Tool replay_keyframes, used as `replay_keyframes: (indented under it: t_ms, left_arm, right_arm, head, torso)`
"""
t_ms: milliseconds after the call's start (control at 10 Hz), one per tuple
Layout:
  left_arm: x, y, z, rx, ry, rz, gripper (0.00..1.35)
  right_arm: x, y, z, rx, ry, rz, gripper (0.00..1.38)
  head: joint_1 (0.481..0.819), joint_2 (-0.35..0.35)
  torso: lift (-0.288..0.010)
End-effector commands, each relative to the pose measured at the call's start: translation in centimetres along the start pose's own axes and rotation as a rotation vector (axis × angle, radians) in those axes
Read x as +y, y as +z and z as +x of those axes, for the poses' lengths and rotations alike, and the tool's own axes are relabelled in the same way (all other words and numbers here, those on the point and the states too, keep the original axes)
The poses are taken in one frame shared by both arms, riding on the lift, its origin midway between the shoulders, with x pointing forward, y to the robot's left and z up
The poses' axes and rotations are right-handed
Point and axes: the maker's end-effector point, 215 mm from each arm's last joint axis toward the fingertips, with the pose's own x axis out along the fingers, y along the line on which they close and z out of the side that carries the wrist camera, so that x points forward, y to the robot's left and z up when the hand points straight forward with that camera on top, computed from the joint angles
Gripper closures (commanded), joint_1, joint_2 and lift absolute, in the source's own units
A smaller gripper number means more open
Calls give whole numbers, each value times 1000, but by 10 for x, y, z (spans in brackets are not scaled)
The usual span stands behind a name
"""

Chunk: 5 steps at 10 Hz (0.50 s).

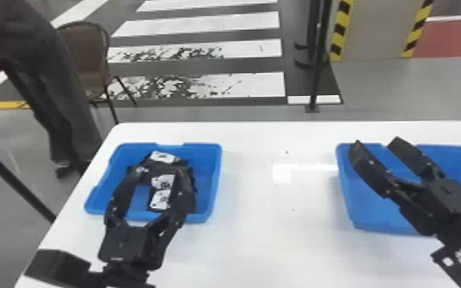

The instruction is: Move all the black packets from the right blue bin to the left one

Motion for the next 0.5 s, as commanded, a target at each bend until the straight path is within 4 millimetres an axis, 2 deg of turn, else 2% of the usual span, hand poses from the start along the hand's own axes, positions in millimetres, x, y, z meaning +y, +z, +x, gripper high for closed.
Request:
replay_keyframes:
  t_ms: [0,100,300,400]
  left_arm:
    - [22,5,-19,9,59,30,94]
    - [37,20,-25,10,78,143,94]
    - [49,16,-41,71,95,198,94]
    - [49,24,-46,87,88,256,94]
  right_arm:
    - [-8,29,-30,-77,-89,-77,114]
    - [-16,42,-55,-73,-183,-175,116]
    - [-35,27,-98,-11,-292,-216,117]
    - [-35,21,-109,28,-307,-266,117]
  head:
    - [695,118]
    - [695,100]
    - [695,89]
    - [695,82]
  torso:
    - [-140]
    - [-140]
    - [-140]
    - [-140]
